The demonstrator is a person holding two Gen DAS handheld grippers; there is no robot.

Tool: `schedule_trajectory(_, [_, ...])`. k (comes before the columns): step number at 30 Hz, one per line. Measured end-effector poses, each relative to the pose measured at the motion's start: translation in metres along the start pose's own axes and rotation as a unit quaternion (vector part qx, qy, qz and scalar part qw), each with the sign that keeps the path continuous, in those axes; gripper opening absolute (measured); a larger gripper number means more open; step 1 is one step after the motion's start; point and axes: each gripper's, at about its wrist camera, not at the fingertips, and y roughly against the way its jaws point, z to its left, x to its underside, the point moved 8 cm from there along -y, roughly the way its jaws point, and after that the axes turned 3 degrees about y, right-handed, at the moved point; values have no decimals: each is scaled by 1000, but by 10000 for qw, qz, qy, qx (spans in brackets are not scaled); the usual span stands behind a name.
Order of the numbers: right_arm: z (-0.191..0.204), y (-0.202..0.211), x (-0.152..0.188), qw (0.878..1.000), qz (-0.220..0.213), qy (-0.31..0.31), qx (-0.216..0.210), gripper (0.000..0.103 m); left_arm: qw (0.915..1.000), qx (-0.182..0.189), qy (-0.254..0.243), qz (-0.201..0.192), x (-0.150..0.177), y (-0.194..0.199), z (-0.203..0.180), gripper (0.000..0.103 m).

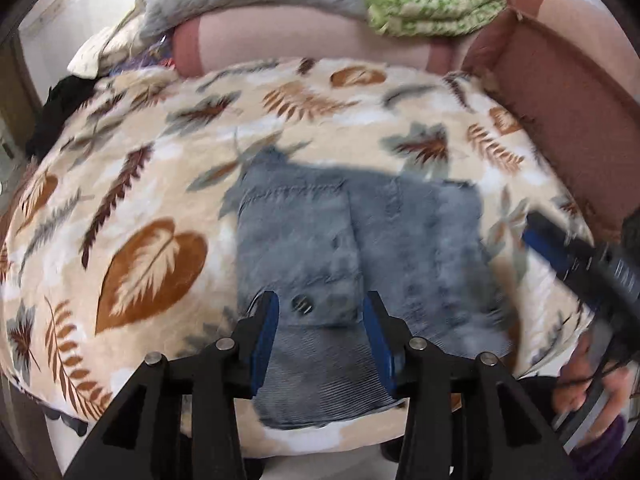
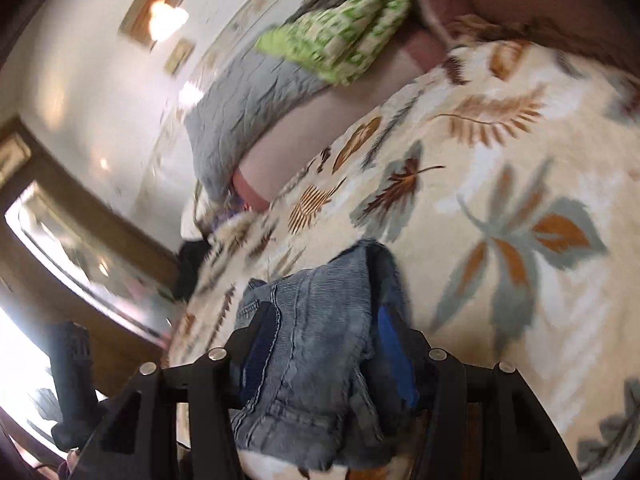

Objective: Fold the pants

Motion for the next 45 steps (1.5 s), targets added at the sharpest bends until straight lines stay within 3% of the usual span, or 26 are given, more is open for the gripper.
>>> schedule_trajectory(4, [22,-26,-13,9992,70,398,67,56,9995,-71,-141,286,20,-25,4,45])
schedule_trajectory(6, [31,-49,-14,9976,314,588,185,56,9992,-124,-234,289,27,-36,4,45])
schedule_trajectory(9, [26,-95,-3,9916,977,652,548,56,9996,-120,-205,183,29,-44,5,46])
schedule_trajectory(11, [6,-126,13,9778,1513,833,1185,55,9990,-197,-397,41,31,-49,0,47])
schedule_trajectory(14, [6,-138,11,9726,1519,1084,1390,54,9980,-359,-523,-77,28,-56,-4,49])
schedule_trajectory(16, [4,-143,10,9726,1456,1140,1412,54,9987,-305,-399,86,25,-56,-2,48])
schedule_trajectory(19, [5,-128,1,9830,1215,817,1107,54,9994,14,-204,267,21,-46,5,48])
schedule_trajectory(21, [8,-112,-5,9887,947,650,960,55,9998,95,-33,170,18,-33,14,48])
schedule_trajectory(23, [16,-88,-8,9933,644,676,685,56,9999,-98,21,-74,14,-18,26,48])
schedule_trajectory(27, [37,-65,8,9933,619,891,395,56,9986,-475,-104,-199,19,-7,40,48])
schedule_trajectory(32, [70,-44,54,9812,807,1723,324,56,9962,-734,-422,-180,40,-10,42,48])
schedule_trajectory(33, [70,-42,61,9796,903,1762,333,50,9961,-756,-440,-153,43,-13,42,49])
schedule_trajectory(37, [55,-59,104,9581,1618,2146,991,44,9952,-794,-561,48,58,-36,44,52])
schedule_trajectory(40, [56,-60,109,9500,1624,2389,1188,43,9950,-853,-525,52,57,-32,47,57])
schedule_trajectory(42, [56,-53,105,9563,1560,2217,1094,43,9962,-767,-399,47,50,-19,49,57])
schedule_trajectory(45, [64,-26,87,9738,1134,1846,692,45,9956,-780,-361,-377,40,13,50,57])
